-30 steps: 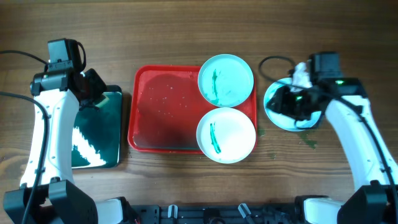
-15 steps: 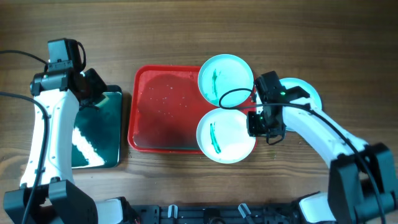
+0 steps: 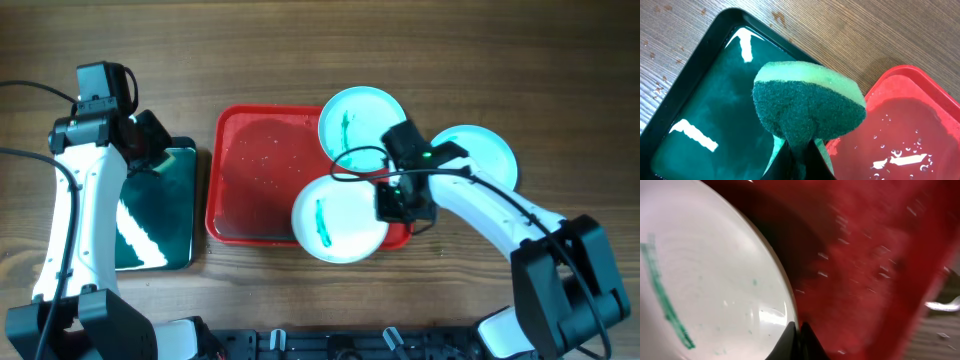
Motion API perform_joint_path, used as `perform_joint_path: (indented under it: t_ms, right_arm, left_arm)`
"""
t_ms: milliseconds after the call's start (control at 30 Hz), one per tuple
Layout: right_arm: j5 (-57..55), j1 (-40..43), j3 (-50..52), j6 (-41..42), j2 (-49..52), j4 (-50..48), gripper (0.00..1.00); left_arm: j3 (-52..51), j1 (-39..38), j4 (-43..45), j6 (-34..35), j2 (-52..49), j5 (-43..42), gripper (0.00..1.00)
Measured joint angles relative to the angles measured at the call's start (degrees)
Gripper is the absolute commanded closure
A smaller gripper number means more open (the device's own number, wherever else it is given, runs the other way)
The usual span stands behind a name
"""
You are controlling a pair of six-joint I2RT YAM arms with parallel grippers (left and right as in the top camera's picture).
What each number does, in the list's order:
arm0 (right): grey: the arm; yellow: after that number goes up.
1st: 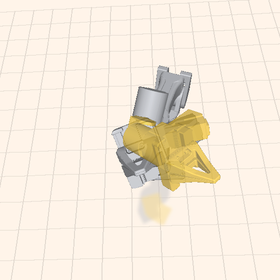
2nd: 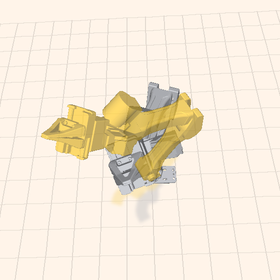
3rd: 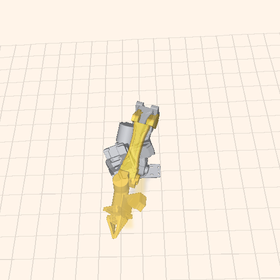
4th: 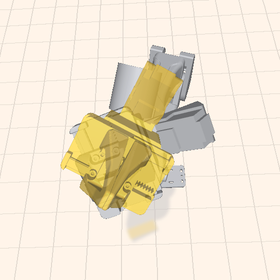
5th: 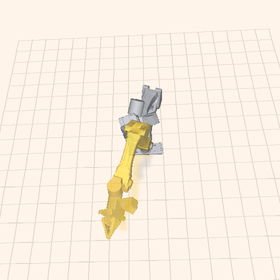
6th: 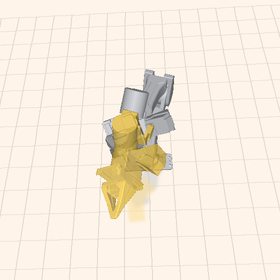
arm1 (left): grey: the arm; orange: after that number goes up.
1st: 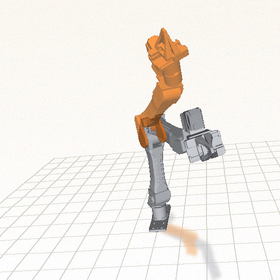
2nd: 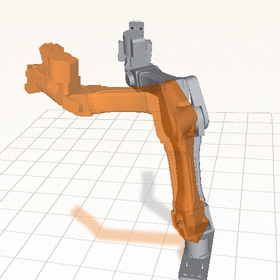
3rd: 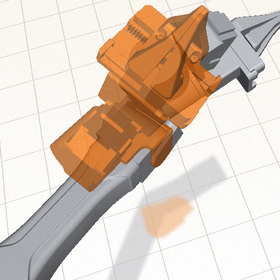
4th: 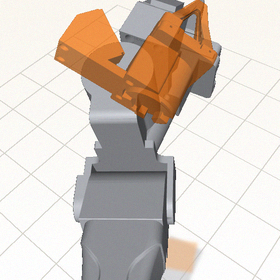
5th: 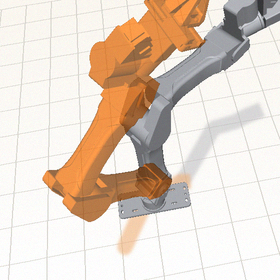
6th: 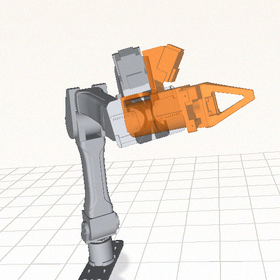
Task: Clean dirty plates on tray and stack at the side
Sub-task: 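Move the right gripper to the lower plate rim and grasp it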
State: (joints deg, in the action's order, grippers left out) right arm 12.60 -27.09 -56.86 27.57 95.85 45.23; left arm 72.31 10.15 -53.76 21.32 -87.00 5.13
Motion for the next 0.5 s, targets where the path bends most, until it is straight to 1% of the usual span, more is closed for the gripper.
perform_joint_path:
  t_ms: [67,100,200,300,333,400,433,500]
  right_arm:
    - [0.24,-2.34,-1.88,3.69,0.0,-4.37,0.96]
    - [0.04,-3.76,-2.64,6.38,0.0,-8.07,0.96]
    - [-3.37,-7.89,-3.45,12.83,0.68,-15.1,0.96]
    - [-6.1,-11.3,-3.63,17.05,3.63,-19.61,0.96]
    - [-6.45,-12.02,-3.63,17.7,4.83,-19.8,0.89]
    - [-6.71,-12.83,-3.63,18.82,6.82,-19.76,0.64]
    - [-6.93,-12.85,-3.63,18.82,7.28,-20.06,0.59]
    - [-7.3,-12.72,-3.65,17.97,7.28,-20.87,0.58]
  left_arm:
    - [0.0,0.0,-0.04,0.0,0.0,0.0,0.96]
    - [0.0,0.0,-0.15,-0.02,0.0,0.0,0.96]
    - [0.0,0.0,-0.46,0.0,0.0,0.02,0.96]
    - [0.0,0.0,-0.5,0.0,0.0,0.0,0.96]
    - [0.0,0.0,-0.5,0.0,0.0,0.0,0.96]
    - [0.0,0.0,-0.63,0.0,0.0,-0.02,0.96]
    - [0.0,0.0,-0.74,0.0,0.0,-0.02,0.96]
    - [0.0,0.0,-0.94,0.0,0.0,-0.26,0.96]
